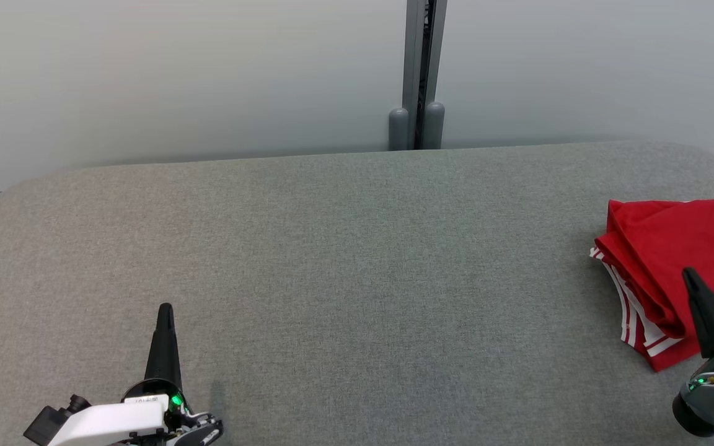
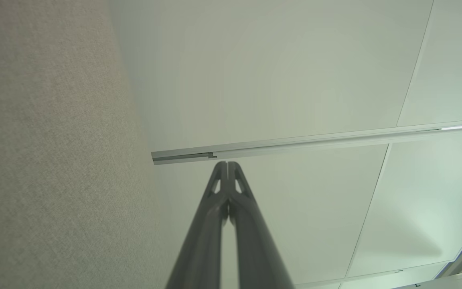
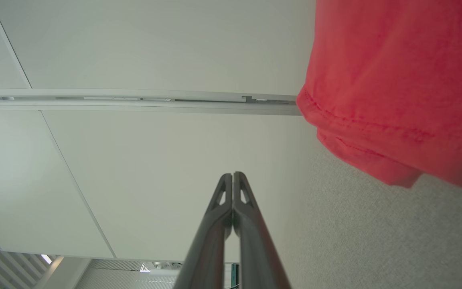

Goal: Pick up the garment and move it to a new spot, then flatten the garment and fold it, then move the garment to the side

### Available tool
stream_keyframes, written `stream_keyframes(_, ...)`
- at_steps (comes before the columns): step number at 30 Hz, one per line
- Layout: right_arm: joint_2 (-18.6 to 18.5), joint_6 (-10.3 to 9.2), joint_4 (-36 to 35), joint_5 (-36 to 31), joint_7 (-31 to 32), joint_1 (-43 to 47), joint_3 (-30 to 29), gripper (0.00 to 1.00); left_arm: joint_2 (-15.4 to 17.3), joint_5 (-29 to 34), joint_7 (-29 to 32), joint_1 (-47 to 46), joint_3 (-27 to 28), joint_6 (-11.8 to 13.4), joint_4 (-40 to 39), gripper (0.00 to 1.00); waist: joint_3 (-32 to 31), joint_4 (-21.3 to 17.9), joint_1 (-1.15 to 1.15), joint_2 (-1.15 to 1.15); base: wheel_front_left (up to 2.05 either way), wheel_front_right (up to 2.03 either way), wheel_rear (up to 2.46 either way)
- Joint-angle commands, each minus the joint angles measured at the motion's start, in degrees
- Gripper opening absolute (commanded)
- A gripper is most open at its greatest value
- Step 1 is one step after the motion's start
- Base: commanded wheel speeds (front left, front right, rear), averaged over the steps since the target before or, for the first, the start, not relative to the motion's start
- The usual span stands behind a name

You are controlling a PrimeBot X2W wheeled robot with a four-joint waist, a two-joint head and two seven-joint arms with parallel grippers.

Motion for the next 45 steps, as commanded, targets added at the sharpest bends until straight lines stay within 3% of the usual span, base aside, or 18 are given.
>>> stream_keyframes(1, -0.3, 0.14, -0.1, -0.1, 0.3, -0.2, -0.1, 0.0, 0.1, -0.1, 0.1, -1.2, 0.1, -0.3, 0.0, 0.0, 0.0, 0.0, 0.0, 0.0, 0.0, 0.0, 0.0)
stream_keyframes(45, 0.5, 0.14, 0.0, -1.0, 1.1, -0.5, -1.3, 0.0, 0.1, -0.1, 0.1, -1.2, 0.1, -0.3, 0.1, 0.0, 0.0, 0.0, 0.0, 0.0, 0.0, 0.0, 0.0)
